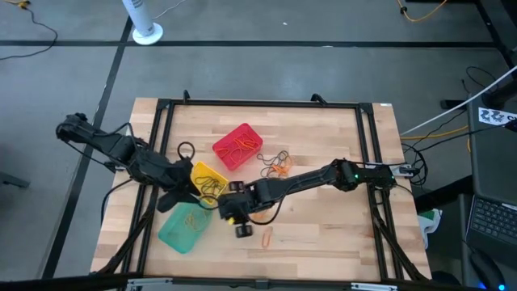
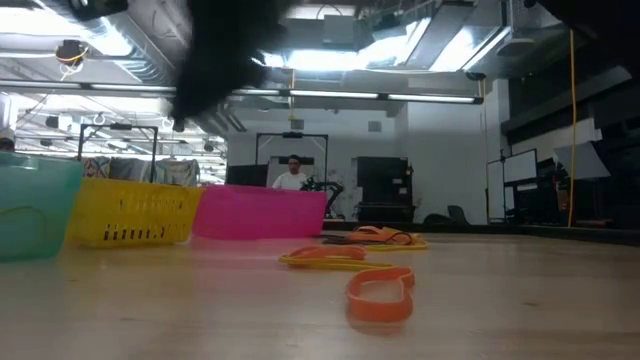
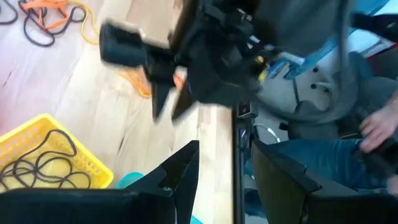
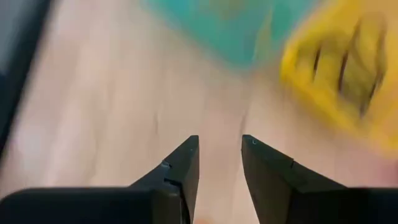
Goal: Sort rubber bands into baskets
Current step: Put the orange rubber band into the red bin
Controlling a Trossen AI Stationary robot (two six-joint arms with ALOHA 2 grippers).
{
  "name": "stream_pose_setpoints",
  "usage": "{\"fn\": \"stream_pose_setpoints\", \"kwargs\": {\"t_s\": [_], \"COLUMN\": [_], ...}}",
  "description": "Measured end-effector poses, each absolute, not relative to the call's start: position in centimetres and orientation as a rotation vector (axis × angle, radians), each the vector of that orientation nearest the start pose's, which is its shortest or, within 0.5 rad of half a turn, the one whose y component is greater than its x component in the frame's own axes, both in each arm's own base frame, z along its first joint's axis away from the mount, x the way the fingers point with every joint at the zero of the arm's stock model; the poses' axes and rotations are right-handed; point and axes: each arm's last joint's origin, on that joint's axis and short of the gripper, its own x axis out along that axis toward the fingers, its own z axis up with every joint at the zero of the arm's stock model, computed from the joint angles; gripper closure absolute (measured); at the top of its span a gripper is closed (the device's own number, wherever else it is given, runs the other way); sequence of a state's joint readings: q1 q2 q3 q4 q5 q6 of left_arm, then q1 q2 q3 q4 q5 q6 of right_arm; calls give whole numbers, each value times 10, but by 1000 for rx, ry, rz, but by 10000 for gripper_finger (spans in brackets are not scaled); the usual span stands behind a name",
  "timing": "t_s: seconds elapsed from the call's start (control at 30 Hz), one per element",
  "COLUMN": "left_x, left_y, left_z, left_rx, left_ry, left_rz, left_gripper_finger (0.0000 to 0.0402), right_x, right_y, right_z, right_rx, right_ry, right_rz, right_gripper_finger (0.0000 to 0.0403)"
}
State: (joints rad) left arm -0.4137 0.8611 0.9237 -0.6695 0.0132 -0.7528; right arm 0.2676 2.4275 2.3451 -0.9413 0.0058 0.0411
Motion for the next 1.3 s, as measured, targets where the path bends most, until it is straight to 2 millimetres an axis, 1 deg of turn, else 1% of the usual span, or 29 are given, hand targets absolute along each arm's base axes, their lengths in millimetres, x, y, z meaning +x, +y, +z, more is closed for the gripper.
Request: {"fn": "stream_pose_setpoints", "kwargs": {"t_s": [0.17,0.27,0.33,0.5,0.57,0.87,1.13,1.3], "left_x": [164,170,173,180,182,185,185,185], "left_y": [-72,-75,-76,-80,-80,-82,-82,-82], "left_z": [316,311,308,302,300,297,297,297], "left_rx": [-581,-555,-544,-534,-530,-526,-526,-524], "left_ry": [766,791,805,840,850,862,863,863], "left_rz": [-147,-142,-137,-122,-117,-112,-112,-112], "left_gripper_finger": [259,259,259,259,259,259,259,259], "right_x": [472,461,458,454,455,462,456,456], "right_y": [130,127,126,126,127,129,128,127], "right_z": [222,214,209,192,187,174,157,152], "right_rx": [-181,-223,-241,-244,-235,-249,-265,-265], "right_ry": [1342,1460,1498,1550,1542,1464,1513,1515], "right_rz": [241,257,268,314,323,348,370,370], "right_gripper_finger": [291,292,292,292,292,292,292,292]}}
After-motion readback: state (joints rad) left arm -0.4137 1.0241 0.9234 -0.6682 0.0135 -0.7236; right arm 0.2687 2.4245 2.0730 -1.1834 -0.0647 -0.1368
